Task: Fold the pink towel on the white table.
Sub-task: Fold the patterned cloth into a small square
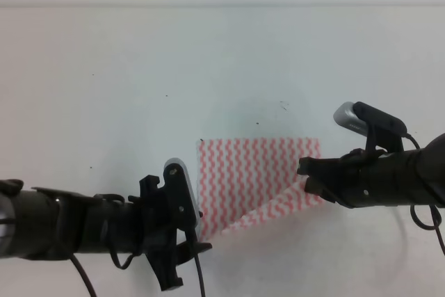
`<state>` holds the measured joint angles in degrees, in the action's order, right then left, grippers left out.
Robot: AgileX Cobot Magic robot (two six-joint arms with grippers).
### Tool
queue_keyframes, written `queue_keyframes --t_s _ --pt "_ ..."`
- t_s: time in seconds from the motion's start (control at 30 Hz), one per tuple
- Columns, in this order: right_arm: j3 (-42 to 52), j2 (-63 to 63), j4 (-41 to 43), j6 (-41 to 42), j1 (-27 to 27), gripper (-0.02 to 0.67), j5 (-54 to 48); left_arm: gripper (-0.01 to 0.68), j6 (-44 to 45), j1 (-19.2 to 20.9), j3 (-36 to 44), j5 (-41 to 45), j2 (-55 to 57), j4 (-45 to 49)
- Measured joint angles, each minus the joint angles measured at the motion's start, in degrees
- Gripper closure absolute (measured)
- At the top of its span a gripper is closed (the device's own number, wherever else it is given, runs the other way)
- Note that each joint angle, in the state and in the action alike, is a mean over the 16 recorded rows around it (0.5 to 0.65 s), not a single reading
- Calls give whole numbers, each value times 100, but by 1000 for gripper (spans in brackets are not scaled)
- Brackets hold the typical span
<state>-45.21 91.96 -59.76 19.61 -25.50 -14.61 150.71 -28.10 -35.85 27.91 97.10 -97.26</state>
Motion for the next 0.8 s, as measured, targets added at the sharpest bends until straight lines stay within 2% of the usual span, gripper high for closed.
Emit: queue_keyframes --t_s 0.27,0.8 --pt "0 12 0 4 0 666 12 378 -1 0 2 -128 -14 -56" --pt "1 18 -1 2 0 666 6 633 -35 0 3 -31 -46 -28"
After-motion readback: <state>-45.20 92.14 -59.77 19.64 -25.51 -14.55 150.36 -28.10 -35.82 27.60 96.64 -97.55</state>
